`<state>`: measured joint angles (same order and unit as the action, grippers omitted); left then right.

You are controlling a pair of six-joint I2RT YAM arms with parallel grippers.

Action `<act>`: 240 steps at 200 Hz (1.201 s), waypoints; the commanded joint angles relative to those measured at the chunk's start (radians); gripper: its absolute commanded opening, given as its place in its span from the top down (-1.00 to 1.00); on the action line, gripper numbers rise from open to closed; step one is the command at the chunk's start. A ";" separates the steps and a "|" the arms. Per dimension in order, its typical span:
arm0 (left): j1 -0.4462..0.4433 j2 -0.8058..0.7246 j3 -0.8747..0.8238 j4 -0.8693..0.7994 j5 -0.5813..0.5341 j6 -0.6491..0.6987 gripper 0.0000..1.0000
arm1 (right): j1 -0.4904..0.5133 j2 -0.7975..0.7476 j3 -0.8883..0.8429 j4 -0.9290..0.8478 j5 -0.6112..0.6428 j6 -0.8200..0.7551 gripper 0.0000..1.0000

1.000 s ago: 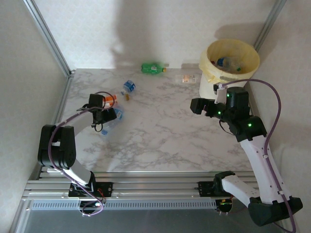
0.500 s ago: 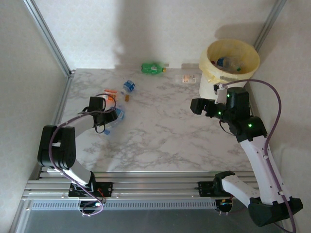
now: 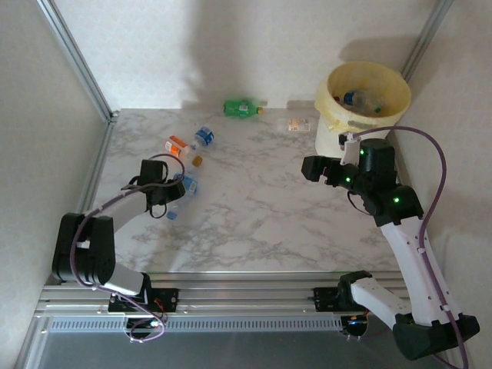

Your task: Throw the plastic bottles in the bin

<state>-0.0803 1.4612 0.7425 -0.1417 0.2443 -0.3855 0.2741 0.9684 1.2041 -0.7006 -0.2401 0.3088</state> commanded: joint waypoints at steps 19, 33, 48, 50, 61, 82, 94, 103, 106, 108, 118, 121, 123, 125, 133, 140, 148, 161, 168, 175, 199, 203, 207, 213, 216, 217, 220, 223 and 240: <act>-0.061 -0.148 0.016 0.000 0.060 0.010 0.35 | 0.009 -0.025 -0.015 0.021 -0.070 0.028 -0.98; -0.098 -0.201 0.029 0.011 0.078 0.008 0.36 | 0.010 -0.025 -0.029 0.044 -0.121 0.039 -0.98; -0.141 -0.257 0.044 0.032 0.106 0.001 0.38 | 0.010 -0.028 -0.045 0.069 -0.174 0.054 -0.98; -0.148 -0.264 0.045 0.034 0.107 0.001 0.38 | 0.010 -0.028 -0.047 0.073 -0.181 0.056 -0.98; -0.182 -0.300 0.058 0.048 0.120 -0.005 0.38 | 0.012 -0.033 -0.059 0.094 -0.215 0.064 -0.98; -0.260 -0.355 0.080 0.094 0.154 -0.020 0.39 | 0.020 -0.043 -0.085 0.137 -0.266 0.079 -0.98; -0.314 -0.370 0.095 0.126 0.165 -0.029 0.39 | 0.029 -0.045 -0.097 0.160 -0.292 0.087 -0.98; -0.352 -0.368 0.113 0.144 0.183 -0.033 0.39 | 0.037 -0.047 -0.107 0.181 -0.316 0.093 -0.98; -0.366 -0.367 0.119 0.149 0.184 -0.035 0.39 | 0.039 -0.047 -0.112 0.188 -0.322 0.096 -0.98; -0.376 -0.366 0.123 0.152 0.183 -0.037 0.39 | 0.043 -0.049 -0.114 0.196 -0.331 0.098 -0.98; -0.420 -0.358 0.142 0.178 0.185 -0.045 0.39 | 0.056 -0.050 -0.127 0.218 -0.350 0.103 -0.98; -0.434 -0.356 0.147 0.187 0.188 -0.047 0.39 | 0.063 -0.050 -0.132 0.225 -0.356 0.102 -0.98; -0.442 -0.353 0.151 0.192 0.187 -0.047 0.39 | 0.065 -0.050 -0.133 0.226 -0.357 0.103 -0.98; -0.451 -0.351 0.155 0.198 0.188 -0.048 0.39 | 0.068 -0.052 -0.134 0.229 -0.359 0.102 -0.98; -0.485 -0.341 0.169 0.219 0.183 -0.051 0.39 | 0.083 -0.053 -0.140 0.241 -0.366 0.100 -0.98; -0.510 -0.330 0.180 0.241 0.182 -0.057 0.39 | 0.095 -0.056 -0.146 0.252 -0.370 0.098 -0.97; -0.533 -0.315 0.192 0.264 0.186 -0.062 0.39 | 0.106 -0.061 -0.154 0.269 -0.376 0.098 -0.97; -0.567 -0.287 0.213 0.295 0.185 -0.069 0.39 | 0.119 -0.071 -0.167 0.292 -0.384 0.099 -0.96; -0.583 -0.270 0.227 0.301 0.187 -0.068 0.40 | 0.126 -0.074 -0.172 0.302 -0.382 0.101 -0.95; -0.597 -0.254 0.242 0.306 0.185 -0.065 0.40 | 0.130 -0.076 -0.177 0.309 -0.381 0.104 -0.94; -0.639 -0.212 0.278 0.331 0.200 -0.061 0.39 | 0.139 -0.083 -0.188 0.319 -0.381 0.093 -0.92; -0.644 -0.205 0.282 0.333 0.200 -0.060 0.39 | 0.139 -0.083 -0.189 0.317 -0.375 0.090 -0.91; -0.649 -0.200 0.286 0.337 0.201 -0.060 0.39 | 0.139 -0.084 -0.190 0.316 -0.372 0.088 -0.91; -0.657 -0.194 0.290 0.343 0.204 -0.060 0.39 | 0.139 -0.085 -0.192 0.315 -0.367 0.084 -0.90; -0.660 -0.192 0.291 0.346 0.206 -0.061 0.39 | 0.139 -0.086 -0.193 0.316 -0.367 0.083 -0.90; -0.661 -0.191 0.292 0.348 0.206 -0.060 0.39 | 0.139 -0.086 -0.193 0.317 -0.367 0.083 -0.90; -0.665 -0.189 0.294 0.350 0.210 -0.059 0.39 | 0.140 -0.086 -0.195 0.319 -0.367 0.083 -0.90; -0.669 -0.186 0.296 0.354 0.212 -0.060 0.39 | 0.140 -0.086 -0.197 0.321 -0.368 0.084 -0.90; -0.690 -0.174 0.306 0.366 0.224 -0.057 0.39 | 0.140 -0.081 -0.208 0.337 -0.366 0.081 -0.87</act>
<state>-0.7418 1.2755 1.0019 0.1574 0.4309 -0.4389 0.4049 0.8970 1.0195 -0.4095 -0.6029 0.4046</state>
